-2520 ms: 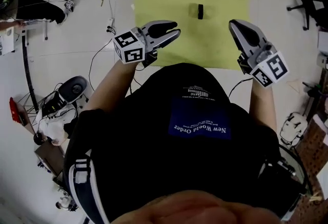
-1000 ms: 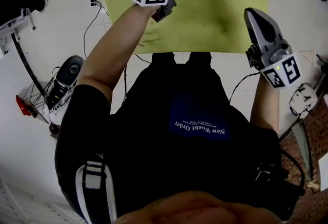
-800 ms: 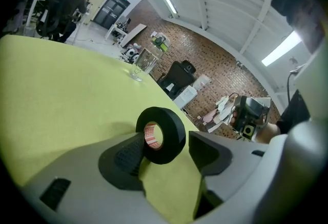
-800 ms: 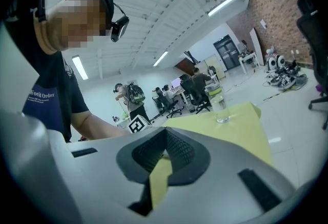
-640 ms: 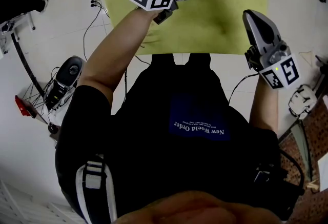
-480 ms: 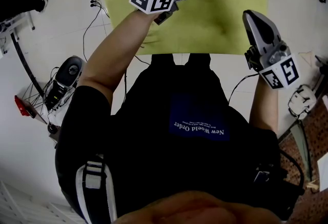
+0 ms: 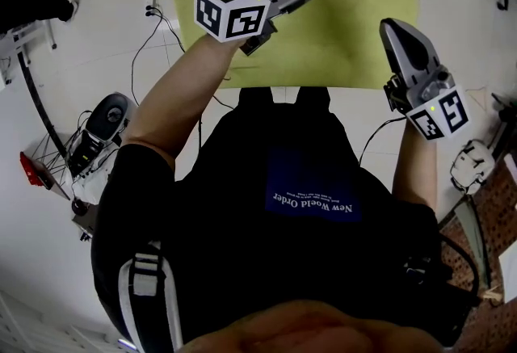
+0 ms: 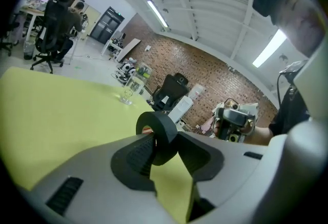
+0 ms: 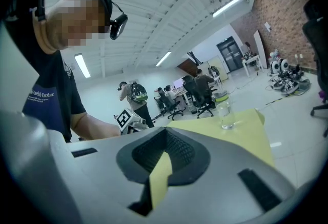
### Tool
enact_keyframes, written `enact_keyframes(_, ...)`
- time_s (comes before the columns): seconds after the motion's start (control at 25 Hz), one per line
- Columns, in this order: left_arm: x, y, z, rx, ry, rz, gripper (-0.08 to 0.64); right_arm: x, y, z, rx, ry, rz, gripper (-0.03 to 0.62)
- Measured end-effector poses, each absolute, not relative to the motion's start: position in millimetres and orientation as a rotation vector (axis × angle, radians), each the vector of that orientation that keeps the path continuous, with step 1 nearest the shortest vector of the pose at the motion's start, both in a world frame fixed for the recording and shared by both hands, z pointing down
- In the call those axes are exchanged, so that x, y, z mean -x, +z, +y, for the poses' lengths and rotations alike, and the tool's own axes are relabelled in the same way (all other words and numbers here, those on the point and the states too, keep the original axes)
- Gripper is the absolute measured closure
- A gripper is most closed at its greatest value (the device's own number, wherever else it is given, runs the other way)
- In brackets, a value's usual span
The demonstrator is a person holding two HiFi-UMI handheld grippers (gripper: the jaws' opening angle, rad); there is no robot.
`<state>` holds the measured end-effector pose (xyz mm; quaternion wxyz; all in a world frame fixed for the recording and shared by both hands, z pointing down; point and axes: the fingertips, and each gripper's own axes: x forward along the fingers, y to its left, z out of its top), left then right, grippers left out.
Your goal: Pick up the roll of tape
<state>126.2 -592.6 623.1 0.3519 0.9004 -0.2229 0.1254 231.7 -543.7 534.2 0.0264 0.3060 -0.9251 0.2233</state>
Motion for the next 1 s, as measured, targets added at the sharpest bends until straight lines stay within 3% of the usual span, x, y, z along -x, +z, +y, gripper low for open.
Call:
enact_keyframes(0.52, -45, 420, -546, -2.476, 0.111, -0.711, 0.419, -176, 416, -538, -0.825, 0.474, -2.949, 0.606)
enact_keyframes(1.0, 52, 321, -510, -2.569, -0.037, -0.898, 0.419, -109, 323, -539, -0.738, 0.258, -3.009, 0.606)
